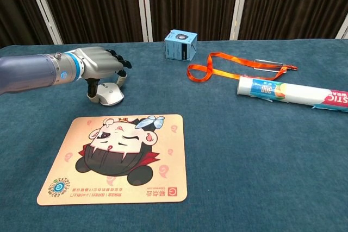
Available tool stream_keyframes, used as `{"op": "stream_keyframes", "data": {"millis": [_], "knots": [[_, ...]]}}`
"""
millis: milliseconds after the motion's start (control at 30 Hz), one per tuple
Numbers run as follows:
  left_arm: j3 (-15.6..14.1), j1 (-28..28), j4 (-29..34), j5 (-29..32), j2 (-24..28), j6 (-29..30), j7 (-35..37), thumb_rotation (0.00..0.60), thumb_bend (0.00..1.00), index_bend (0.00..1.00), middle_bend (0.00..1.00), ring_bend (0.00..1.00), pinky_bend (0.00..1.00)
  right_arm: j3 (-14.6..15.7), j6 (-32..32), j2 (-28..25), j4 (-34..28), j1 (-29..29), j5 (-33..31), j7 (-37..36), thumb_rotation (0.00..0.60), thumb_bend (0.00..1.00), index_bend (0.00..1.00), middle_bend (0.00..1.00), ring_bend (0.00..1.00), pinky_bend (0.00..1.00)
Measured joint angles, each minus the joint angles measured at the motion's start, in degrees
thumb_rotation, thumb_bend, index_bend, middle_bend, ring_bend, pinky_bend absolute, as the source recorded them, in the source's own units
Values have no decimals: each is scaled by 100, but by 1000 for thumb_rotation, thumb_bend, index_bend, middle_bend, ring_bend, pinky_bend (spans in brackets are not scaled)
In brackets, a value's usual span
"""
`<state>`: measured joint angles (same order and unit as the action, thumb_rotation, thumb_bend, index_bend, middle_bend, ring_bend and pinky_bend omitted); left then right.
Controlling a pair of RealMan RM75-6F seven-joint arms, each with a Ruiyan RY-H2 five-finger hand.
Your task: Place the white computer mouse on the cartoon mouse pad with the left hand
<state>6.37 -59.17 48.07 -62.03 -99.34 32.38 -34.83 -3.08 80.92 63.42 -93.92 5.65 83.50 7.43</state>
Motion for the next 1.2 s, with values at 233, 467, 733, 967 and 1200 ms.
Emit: {"op": "stream_keyframes", "data": {"millis": [233,467,733,967,1200], "knots": [[-31,11,65,-188,9,87,265,600,292,484,0,0,0,-2,0,4,-3,2,-9,20,600,88,0,0,0,0],[-82,22,461,-590,197,297,609,600,293,484,0,0,0,1,10,7,0,-1,-6,27,600,88,0,0,0,0],[-276,48,1342,-1270,599,662,843,600,292,484,0,0,0,2,18,9,-1,-4,-6,41,600,87,0,0,0,0],[-658,119,2169,-2105,961,999,1110,600,292,483,0,0,0,1,30,14,-4,-9,-9,61,600,89,0,0,0,0],[-1030,164,2480,-2633,1075,1111,1235,600,292,484,0,0,0,1,49,21,-4,-18,-8,66,600,89,0,0,0,0]]}}
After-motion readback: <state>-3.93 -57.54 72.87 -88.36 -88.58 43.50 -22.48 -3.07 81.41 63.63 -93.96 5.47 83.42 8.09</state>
